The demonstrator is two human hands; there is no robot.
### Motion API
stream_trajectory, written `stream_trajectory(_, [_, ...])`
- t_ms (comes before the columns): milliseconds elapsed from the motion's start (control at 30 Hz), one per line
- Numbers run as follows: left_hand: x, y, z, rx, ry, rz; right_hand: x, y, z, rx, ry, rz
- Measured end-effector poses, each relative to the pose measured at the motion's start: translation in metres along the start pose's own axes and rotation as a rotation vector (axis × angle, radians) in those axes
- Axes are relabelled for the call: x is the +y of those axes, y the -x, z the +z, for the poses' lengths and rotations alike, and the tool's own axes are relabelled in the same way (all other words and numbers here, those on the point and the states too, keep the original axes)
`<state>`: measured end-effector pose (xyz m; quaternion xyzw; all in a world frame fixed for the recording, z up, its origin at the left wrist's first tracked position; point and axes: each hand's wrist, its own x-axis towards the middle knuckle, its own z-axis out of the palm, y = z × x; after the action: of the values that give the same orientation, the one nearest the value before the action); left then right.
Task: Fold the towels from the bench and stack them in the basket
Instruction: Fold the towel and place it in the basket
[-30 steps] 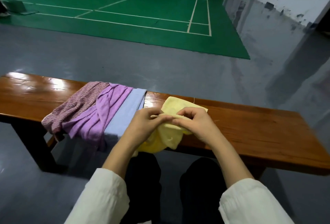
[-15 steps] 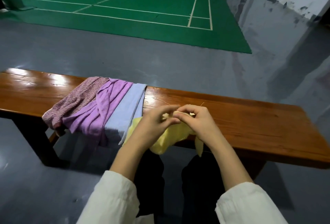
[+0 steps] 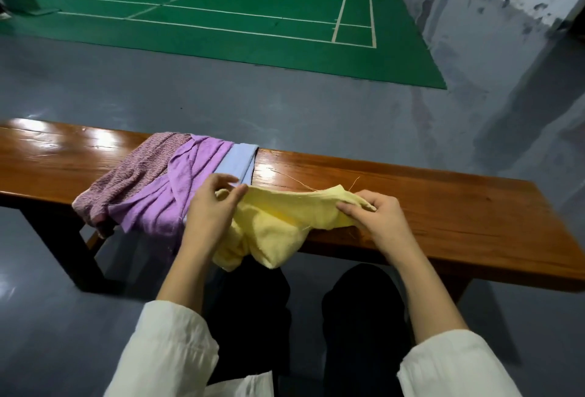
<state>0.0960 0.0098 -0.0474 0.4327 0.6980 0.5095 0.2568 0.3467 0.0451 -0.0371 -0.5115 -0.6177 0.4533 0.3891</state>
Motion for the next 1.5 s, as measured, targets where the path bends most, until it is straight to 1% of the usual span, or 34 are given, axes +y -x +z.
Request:
stream_trajectory(67, [0.010,0.006,0.008,0.029,0.095,-0.081,-0.007,0.000,0.009,0.042,-0.087,-0.011])
stream_trajectory(133, [0.028,0.016,0.019,0.036,0.272,-0.147,-0.015,-0.001,0.020,0.053,-0.133,0.001])
stream_trajectory(200, [0.045,0.030,0.031,-0.012,0.425,-0.145,-0.023,0.001,0.030,0.033,-0.205,0.031])
stream_trajectory(233, [0.051,0.037,0.036,-0.041,0.482,-0.131,-0.028,0.004,0.034,0.004,-0.286,0.049])
stream_trajectory(300, [0.059,0.048,0.042,-0.101,0.528,-0.091,-0.036,0.011,0.042,-0.083,-0.474,0.093])
stream_trajectory(367, [0.063,0.061,0.043,-0.171,0.582,-0.073,-0.039,0.019,0.046,-0.160,-0.599,0.125])
stream_trajectory(400, [0.063,0.066,0.041,-0.215,0.643,-0.088,-0.039,0.022,0.047,-0.174,-0.628,0.130])
stream_trajectory(467, [0.059,0.072,0.038,-0.295,0.751,-0.129,-0.038,0.027,0.046,-0.130,-0.631,0.143])
stream_trajectory(500, [0.054,0.073,0.036,-0.319,0.749,-0.127,-0.037,0.029,0.046,-0.082,-0.610,0.152])
stream_trajectory(533, [0.051,0.074,0.035,-0.330,0.684,-0.090,-0.035,0.030,0.044,-0.031,-0.575,0.155])
stream_trajectory(600, [0.049,0.076,0.036,-0.316,0.476,0.032,-0.034,0.033,0.040,0.043,-0.491,0.145])
stream_trajectory(667, [0.050,0.081,0.038,-0.238,0.321,0.123,-0.037,0.036,0.038,0.083,-0.421,0.120])
stream_trajectory(733, [0.052,0.083,0.038,-0.137,0.233,0.165,-0.040,0.039,0.036,0.092,-0.374,0.080])
stream_trajectory(800, [0.051,0.081,0.037,-0.098,0.218,0.149,-0.042,0.041,0.034,0.096,-0.341,0.052])
stream_trajectory(867, [0.052,0.079,0.036,-0.103,0.177,0.154,-0.042,0.043,0.030,0.078,-0.311,0.035])
stream_trajectory(1000, [0.053,0.077,0.035,-0.182,0.173,0.204,-0.044,0.048,0.026,-0.047,-0.343,0.039])
stream_trajectory(1067, [0.052,0.077,0.034,-0.219,0.155,0.251,-0.045,0.049,0.026,-0.054,-0.333,0.027])
stream_trajectory(1133, [0.052,0.079,0.033,-0.187,0.155,0.261,-0.045,0.049,0.025,-0.025,-0.338,0.015])
stream_trajectory(1200, [0.054,0.081,0.033,-0.122,0.155,0.236,-0.043,0.050,0.025,-0.002,-0.361,0.023])
stream_trajectory(1267, [0.057,0.082,0.032,-0.067,0.108,0.241,-0.043,0.051,0.025,-0.005,-0.383,0.037])
stream_trajectory(1333, [0.061,0.079,0.033,-0.048,0.055,0.268,-0.043,0.051,0.025,-0.010,-0.391,0.041])
stream_trajectory(1400, [0.067,0.075,0.034,-0.089,0.047,0.286,-0.044,0.051,0.024,-0.006,-0.394,0.041])
stream_trajectory(1500, [0.075,0.072,0.039,-0.199,0.034,0.345,-0.046,0.050,0.019,-0.022,-0.391,0.031])
